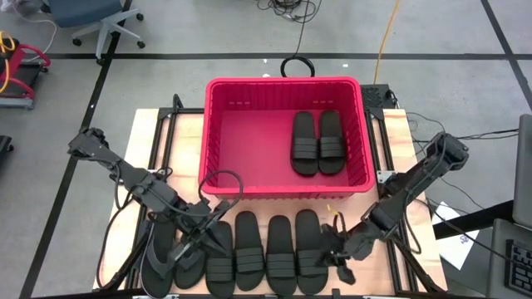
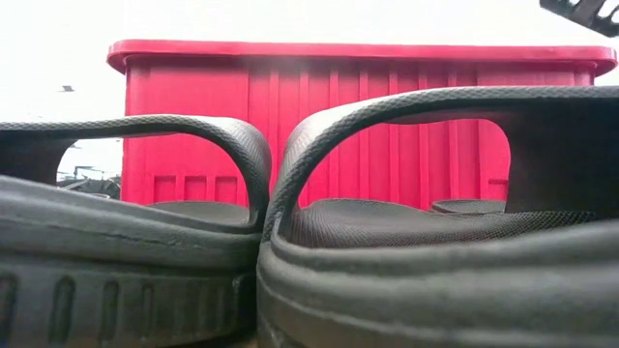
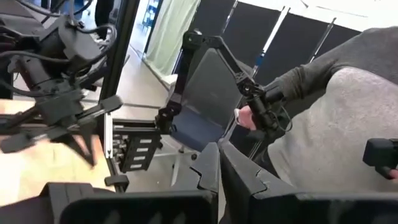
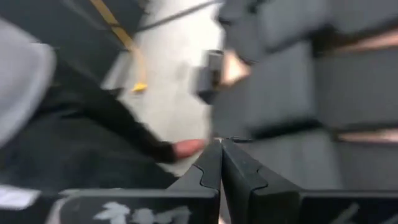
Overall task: Pick and place slides into bin
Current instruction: Put the black slide into the red bin
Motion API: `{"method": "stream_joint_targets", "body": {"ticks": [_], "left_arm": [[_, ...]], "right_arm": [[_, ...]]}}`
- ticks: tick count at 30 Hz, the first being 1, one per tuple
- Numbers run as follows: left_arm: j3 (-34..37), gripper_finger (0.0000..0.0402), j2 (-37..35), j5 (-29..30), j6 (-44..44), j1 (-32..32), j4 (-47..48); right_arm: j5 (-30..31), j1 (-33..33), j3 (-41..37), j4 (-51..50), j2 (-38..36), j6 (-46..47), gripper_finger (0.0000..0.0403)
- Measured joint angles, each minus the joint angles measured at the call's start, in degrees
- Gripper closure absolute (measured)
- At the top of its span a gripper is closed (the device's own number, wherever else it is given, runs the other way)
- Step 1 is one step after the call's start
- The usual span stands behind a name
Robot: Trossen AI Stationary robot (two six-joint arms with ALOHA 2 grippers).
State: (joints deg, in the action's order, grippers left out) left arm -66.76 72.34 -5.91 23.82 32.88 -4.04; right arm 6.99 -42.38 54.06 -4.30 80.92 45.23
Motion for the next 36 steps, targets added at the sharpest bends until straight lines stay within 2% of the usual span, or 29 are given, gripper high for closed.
{"method": "stream_joint_targets", "body": {"ticks": [4,9,15,20,23,26,31,36], "left_arm": [[0.0,0.0399,0.0,1.3,1.6,0.6,0.0],[0.0,0.0386,0.0,3.2,3.1,0.6,0.0],[0.0,0.0382,0.0,7.8,3.3,0.0,-0.2],[0.0,0.0395,0.0,9.0,3.5,-0.2,-1.3],[0.0,0.0400,0.0,9.0,3.5,-0.2,-2.1],[0.0,0.0396,0.0,10.3,3.8,-0.3,-2.5],[0.0,0.0384,0.0,12.0,5.2,-0.3,-2.6],[0.0,0.0386,0.0,12.0,5.2,-0.3,-2.6]], "right_arm": [[3.2,2.1,0.1,-3.6,-0.4,-0.1,0.0403],[-3.8,4.5,0.2,-4.3,-0.7,-6.4,0.0386],[-14.5,7.7,0.2,-10.9,-0.6,-11.4,0.0301],[-17.5,9.9,0.0,-16.0,-0.6,-16.8,0.0216],[-20.6,11.6,-0.9,-14.8,-0.6,-20.3,0.0177],[-23.7,13.1,-2.7,-13.1,-0.6,-22.3,0.0158],[-29.7,15.9,-8.9,-3.2,-0.6,-20.0,0.0159],[-30.8,17.0,-13.3,6.5,-0.5,-15.7,0.0168]]}}
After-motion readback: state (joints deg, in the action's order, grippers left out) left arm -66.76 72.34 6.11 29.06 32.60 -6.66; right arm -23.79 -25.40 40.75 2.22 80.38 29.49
